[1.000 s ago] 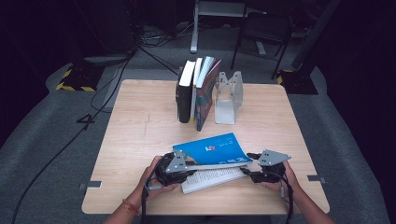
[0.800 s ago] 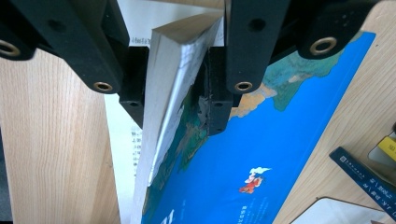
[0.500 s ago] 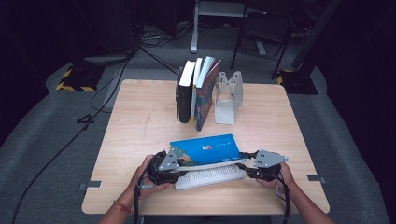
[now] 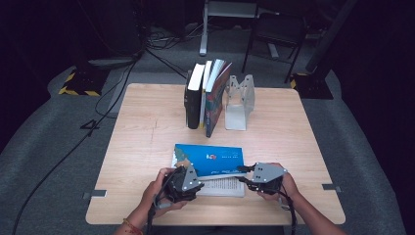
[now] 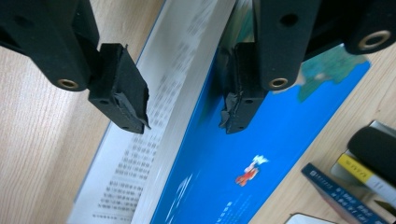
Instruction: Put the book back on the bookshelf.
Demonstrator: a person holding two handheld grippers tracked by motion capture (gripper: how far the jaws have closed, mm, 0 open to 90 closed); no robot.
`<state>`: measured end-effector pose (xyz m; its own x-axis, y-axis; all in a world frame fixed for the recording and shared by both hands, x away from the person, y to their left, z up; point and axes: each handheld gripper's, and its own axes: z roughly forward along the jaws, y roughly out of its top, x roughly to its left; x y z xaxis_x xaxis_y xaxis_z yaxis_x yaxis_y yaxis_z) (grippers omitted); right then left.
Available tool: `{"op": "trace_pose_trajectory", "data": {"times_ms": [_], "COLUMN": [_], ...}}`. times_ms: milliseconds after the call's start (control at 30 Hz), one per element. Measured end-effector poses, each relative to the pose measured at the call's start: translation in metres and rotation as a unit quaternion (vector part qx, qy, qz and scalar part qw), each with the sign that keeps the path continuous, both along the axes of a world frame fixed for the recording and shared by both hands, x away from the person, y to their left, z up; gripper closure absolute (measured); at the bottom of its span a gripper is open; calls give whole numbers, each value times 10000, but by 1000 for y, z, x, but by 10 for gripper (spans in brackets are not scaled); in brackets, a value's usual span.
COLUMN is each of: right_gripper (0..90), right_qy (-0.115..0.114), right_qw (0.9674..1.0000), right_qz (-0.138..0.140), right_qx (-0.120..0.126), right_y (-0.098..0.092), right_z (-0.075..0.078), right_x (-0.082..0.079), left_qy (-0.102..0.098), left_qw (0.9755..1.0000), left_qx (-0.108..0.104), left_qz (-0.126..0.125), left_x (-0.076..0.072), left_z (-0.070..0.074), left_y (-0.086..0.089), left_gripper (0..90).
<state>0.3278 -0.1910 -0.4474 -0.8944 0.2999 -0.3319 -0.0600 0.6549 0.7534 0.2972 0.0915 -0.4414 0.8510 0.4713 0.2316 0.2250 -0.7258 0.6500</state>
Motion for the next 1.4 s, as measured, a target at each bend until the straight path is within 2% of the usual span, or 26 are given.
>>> {"op": "trace_pose_trajectory", "data": {"times_ms": [133,200,267,300,333,400,500,567,600,733,800,867,933,1000,1033,1100,1167,1267,1400], "right_gripper": [711,718,723,725,725,725,725,722,718,664,591,526,538,611,651,674,686,692,692], "right_qy": [-85,-80,-76,-92,-96,-95,-74,-57,-42,50,111,206,268,400,453,256,249,231,172], "right_qw": [9999,9998,9997,9997,9996,9997,9998,9998,9998,9998,9992,9989,9986,9979,9975,9984,9986,9989,9993], "right_qz": [113,168,213,234,243,218,196,185,186,154,11,-27,-31,36,163,199,239,246,206], "right_qx": [-75,-59,-56,-54,-49,-67,-50,-30,-11,136,374,424,457,503,526,474,406,318,253], "right_y": [11,17,22,24,25,27,28,28,28,26,23,20,17,14,15,19,22,25,28], "right_z": [0,3,5,5,5,5,5,7,7,6,6,6,5,3,3,4,7,8,10], "right_x": [-8,-8,-7,-6,-6,-7,-7,-6,-6,-4,-1,6,10,14,16,16,18,17,15], "left_qy": [151,111,43,79,148,181,142,9,-59,-50,124,285,268,288,295,351,320,424,329], "left_qw": [9998,9998,9993,9991,9986,9984,9982,9981,9981,9990,9987,9979,9981,9981,9980,9979,9978,9965,9974], "left_qx": [-81,-17,103,105,23,-20,-39,-15,-34,-117,-349,-537,-532,-548,-559,-547,-571,-706,-618], "left_qz": [119,181,356,410,505,528,583,620,613,430,341,224,157,79,74,63,103,135,175], "left_x": [2,4,9,11,14,15,15,14,15,17,22,26,27,27,28,30,28,28,24], "left_z": [-4,-9,-14,-15,-17,-17,-17,-17,-17,-16,-16,-16,-16,-17,-17,-16,-15,-15,-10], "left_y": [-4,-7,-11,-11,-10,-10,-10,-9,-7,-2,6,15,18,23,24,25,26,22,6], "left_gripper": [519,478,454,452,454,451,461,509,574,641,663,674,674,674,674,673,645,581,581]}}
